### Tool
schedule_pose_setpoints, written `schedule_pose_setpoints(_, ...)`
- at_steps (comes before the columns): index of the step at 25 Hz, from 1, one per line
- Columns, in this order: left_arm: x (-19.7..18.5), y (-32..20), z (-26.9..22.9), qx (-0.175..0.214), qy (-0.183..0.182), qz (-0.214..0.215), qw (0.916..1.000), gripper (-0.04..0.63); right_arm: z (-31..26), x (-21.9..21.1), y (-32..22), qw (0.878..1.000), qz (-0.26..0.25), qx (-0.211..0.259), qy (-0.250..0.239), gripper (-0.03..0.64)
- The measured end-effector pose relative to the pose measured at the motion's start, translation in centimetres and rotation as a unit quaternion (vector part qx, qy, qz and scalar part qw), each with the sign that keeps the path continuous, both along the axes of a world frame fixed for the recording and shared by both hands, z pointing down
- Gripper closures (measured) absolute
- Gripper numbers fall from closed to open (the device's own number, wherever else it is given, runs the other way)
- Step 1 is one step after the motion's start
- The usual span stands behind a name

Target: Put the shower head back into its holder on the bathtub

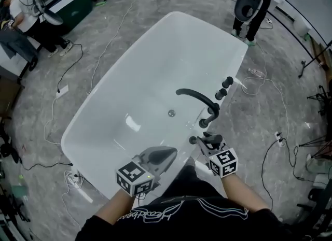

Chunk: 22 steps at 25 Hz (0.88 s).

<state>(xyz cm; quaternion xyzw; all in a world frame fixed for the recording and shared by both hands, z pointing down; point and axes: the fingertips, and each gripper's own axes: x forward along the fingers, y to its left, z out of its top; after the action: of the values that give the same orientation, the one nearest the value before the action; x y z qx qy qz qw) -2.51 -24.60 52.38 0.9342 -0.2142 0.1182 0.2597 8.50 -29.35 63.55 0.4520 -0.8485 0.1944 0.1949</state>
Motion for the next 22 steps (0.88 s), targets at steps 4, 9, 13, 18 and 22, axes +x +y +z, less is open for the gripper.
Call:
schedule_pose_setpoints(4, 0.0, -0.5, 0.5, -0.006, -0.007, -0.008, 0.9999, 0.591, 3.5, -0.2, -0.6, 1.0, -0.014, -0.02, 0.016, 0.486)
schedule_pose_setpoints(9, -0.2, -0.8, 1.6, -0.019, -0.021, -0.011, 0.9995, 0.591, 6.5, -0.5, -1.4, 0.999, -0.011, -0.043, 0.009, 0.486)
schedule_pose_setpoints(13, -0.1, -0.8, 2.7, -0.02, -0.037, -0.01, 0.999, 0.591, 8.7, -0.9, -1.5, 0.998, -0.029, -0.055, 0.025, 0.486)
schedule_pose_setpoints(18, -0.2, -1.1, 3.6, -0.024, -0.044, -0.008, 0.9987, 0.591, 11.0, -2.0, -1.2, 0.993, -0.073, -0.065, 0.066, 0.486)
schedule_pose_setpoints(22, -0.9, -1.0, 3.7, -0.026, -0.047, -0.01, 0.9985, 0.591, 12.7, -2.9, -0.2, 0.987, -0.099, -0.073, 0.1, 0.486)
